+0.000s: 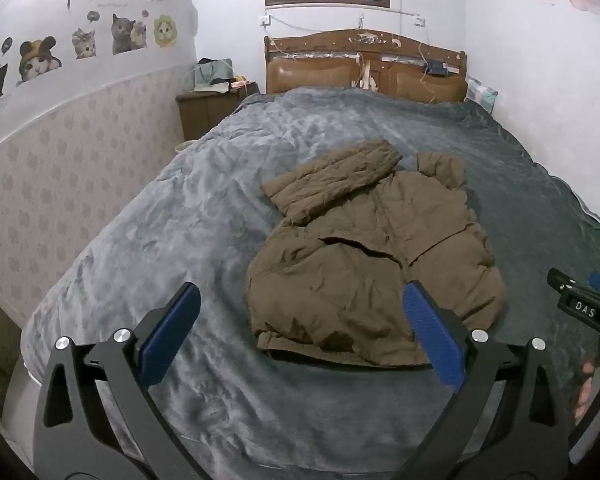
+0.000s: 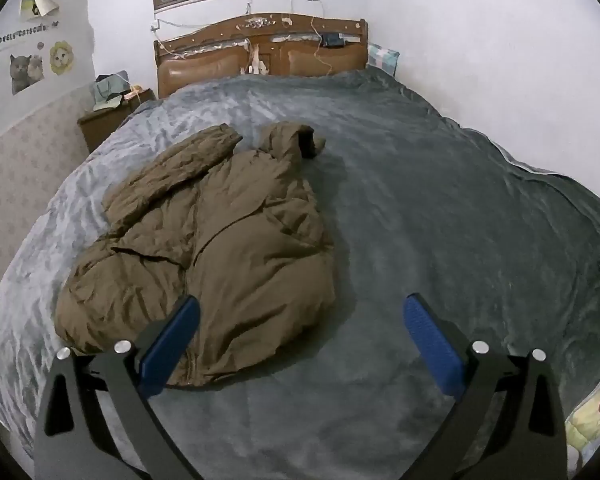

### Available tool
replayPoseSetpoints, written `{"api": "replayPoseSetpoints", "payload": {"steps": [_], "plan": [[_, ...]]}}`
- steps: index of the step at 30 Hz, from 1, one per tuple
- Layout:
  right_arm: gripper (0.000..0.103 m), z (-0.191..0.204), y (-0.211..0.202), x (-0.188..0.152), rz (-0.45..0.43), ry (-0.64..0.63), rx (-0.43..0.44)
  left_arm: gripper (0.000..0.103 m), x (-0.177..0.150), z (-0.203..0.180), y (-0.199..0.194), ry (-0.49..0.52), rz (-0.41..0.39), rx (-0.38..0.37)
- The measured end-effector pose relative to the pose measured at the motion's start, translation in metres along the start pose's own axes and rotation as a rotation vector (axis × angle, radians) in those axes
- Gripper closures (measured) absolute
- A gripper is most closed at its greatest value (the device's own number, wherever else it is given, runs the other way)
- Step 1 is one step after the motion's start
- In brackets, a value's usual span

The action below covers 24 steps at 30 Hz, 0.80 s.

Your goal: Fold large clothes

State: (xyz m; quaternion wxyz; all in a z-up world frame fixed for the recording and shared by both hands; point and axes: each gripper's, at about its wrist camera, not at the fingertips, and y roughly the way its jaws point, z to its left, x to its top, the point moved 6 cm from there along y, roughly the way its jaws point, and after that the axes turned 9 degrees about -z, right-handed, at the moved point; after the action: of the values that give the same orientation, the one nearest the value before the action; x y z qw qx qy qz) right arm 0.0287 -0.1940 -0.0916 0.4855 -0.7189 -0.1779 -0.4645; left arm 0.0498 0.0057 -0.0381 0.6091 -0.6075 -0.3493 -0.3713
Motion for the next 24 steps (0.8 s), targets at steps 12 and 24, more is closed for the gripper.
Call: {"api": "replayPoseSetpoints", "payload": {"steps": [12, 24], "plan": [[0.002, -0.010, 0.003, -0.004, 0.010, -0.005, -0.010, 0.003, -0.003, 0.005, 0.005, -0.011, 0.016, 0.015], [0.002, -0.003, 0.005, -0.005, 0.004, 0.001, -0.010, 0.003, -0.005, 0.007, 0.006, -0.005, 0.024, 0.013]]}}
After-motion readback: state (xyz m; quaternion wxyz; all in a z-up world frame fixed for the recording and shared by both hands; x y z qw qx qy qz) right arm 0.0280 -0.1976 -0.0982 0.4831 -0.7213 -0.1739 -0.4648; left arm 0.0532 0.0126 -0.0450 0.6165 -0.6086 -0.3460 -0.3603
